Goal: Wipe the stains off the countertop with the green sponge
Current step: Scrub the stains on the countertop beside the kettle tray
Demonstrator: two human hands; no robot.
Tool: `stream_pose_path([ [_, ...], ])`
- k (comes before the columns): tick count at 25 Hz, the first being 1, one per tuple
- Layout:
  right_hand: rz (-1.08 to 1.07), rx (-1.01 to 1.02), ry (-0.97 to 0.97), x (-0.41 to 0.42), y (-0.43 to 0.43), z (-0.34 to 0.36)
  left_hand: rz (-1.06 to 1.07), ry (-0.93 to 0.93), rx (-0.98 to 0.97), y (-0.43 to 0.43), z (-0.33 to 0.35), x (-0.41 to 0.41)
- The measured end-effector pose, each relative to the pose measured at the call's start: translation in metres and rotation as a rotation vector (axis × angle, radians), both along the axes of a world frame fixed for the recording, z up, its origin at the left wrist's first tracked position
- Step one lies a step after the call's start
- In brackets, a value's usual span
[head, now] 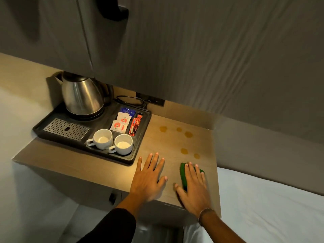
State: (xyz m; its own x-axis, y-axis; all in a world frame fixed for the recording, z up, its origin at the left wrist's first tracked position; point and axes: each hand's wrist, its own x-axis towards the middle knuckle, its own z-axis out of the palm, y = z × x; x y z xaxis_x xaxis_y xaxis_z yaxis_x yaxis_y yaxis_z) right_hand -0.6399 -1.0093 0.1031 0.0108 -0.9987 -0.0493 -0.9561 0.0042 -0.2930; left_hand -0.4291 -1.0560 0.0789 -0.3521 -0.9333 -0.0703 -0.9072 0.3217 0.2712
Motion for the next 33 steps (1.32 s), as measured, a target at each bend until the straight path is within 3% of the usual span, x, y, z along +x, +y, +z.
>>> stream_pose_path([
  [7, 0.078, -0.079, -0.008, -0.040, 0.008, -0.013, 0.016, 0.052, -0.042, 0.000, -0.006, 0.002],
  [11, -0.049, -0.088, -0.070, -0.050, -0.065, -0.001, 0.014, 0.091, -0.085, -0.003, -0.015, 0.000],
  [14, 0.112, -0.079, -0.099, -0.028, -0.076, -0.007, 0.022, 0.095, -0.111, -0.002, -0.021, 0.001],
  [17, 0.254, -0.096, -0.078, -0.066, -0.042, -0.019, 0.025, 0.104, -0.117, -0.002, -0.023, 0.001],
  [21, 0.066, -0.103, -0.090, -0.068, -0.114, -0.001, 0.020, 0.109, -0.102, -0.004, -0.022, 0.002],
  [24, 0.251, -0.086, -0.108, -0.038, -0.106, -0.011, 0.043, 0.107, -0.082, -0.004, -0.019, 0.000],
  [26, 0.367, -0.101, -0.095, -0.064, -0.071, -0.020, 0.044, 0.115, -0.076, -0.002, -0.017, 0.000],
  [31, 0.104, -0.112, -0.087, -0.083, -0.148, -0.002, 0.038, 0.102, -0.068, -0.003, -0.016, 0.000],
  [33, 0.154, -0.106, -0.055, -0.059, -0.164, -0.002, 0.037, 0.097, -0.057, -0.003, -0.015, 0.000],
])
